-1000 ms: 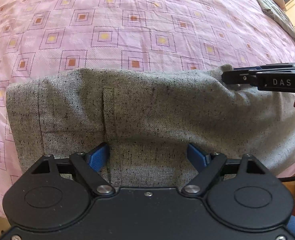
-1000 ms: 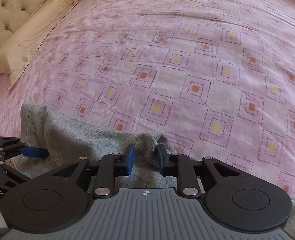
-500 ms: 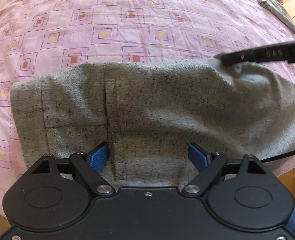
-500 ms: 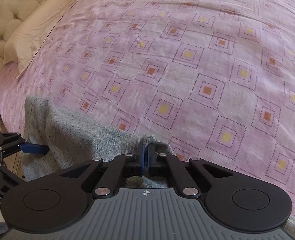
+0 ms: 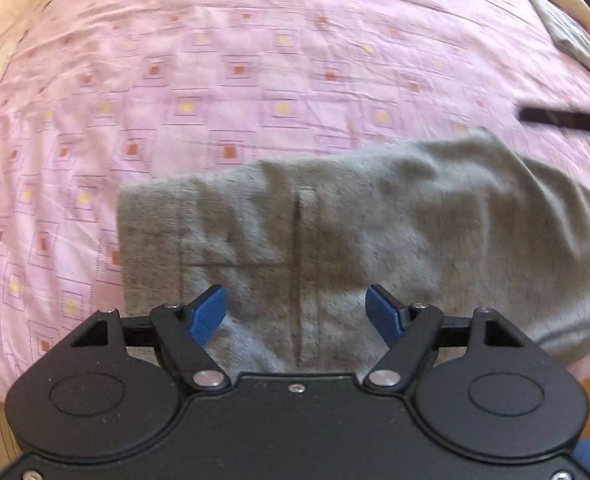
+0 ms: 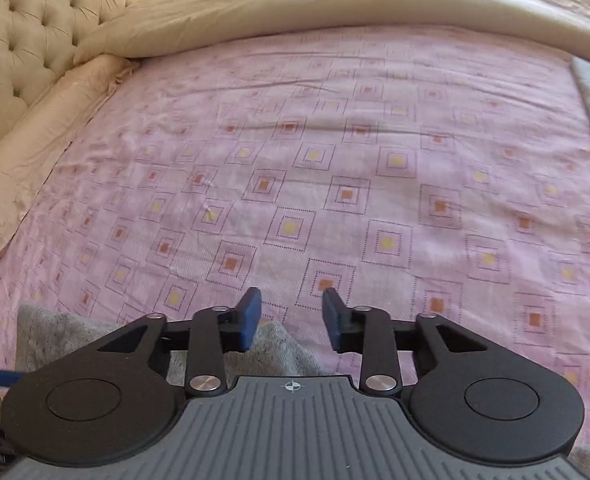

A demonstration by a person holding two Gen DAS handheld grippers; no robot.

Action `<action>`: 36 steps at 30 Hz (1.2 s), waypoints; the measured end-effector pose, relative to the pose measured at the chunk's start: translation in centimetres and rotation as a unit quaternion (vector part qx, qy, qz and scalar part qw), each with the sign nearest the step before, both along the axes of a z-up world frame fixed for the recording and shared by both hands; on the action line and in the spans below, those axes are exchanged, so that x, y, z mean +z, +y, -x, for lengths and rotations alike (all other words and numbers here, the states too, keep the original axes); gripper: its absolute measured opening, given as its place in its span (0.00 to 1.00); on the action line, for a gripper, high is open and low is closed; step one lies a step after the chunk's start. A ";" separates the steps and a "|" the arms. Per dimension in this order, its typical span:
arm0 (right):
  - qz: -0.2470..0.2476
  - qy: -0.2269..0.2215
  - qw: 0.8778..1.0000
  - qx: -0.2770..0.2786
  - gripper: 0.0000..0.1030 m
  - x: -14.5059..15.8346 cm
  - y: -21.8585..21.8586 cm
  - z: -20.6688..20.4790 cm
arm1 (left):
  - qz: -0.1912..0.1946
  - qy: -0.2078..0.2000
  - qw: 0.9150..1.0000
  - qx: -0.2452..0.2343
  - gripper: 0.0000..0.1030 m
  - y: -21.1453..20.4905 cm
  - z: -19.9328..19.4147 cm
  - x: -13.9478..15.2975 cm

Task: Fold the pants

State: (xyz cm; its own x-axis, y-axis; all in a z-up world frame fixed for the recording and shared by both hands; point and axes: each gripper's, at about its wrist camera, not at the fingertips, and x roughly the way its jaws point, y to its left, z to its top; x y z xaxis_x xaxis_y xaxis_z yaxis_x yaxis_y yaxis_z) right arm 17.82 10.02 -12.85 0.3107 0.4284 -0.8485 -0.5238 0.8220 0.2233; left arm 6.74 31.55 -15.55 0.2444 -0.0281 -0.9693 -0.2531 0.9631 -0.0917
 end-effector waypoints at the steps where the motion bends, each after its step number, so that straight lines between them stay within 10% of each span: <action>1: 0.002 0.008 1.000 -0.002 0.35 0.1 -0.7 0.7 | 0.001 0.003 1.000 0.005 0.75 0.3 0.0 -0.2; 11: 0.112 0.169 0.978 -0.044 0.35 -4.0 -9.9 13.9 | -0.035 0.043 0.998 -0.001 0.81 -0.1 0.9 -2.4; 17: 0.085 0.102 0.985 -0.107 0.35 -0.9 -11.4 14.6 | -0.020 -0.009 1.000 -0.006 0.77 -2.6 0.7 0.4; 24: 0.175 -0.029 0.965 -0.192 0.34 0.7 -13.0 13.3 | 0.006 -0.014 0.996 -0.090 0.77 -9.5 -1.0 0.5; 36: 0.092 -0.003 0.917 -0.388 0.34 1.4 -28.6 13.2 | 0.002 -0.029 0.991 -0.131 0.77 -18.8 -2.7 1.8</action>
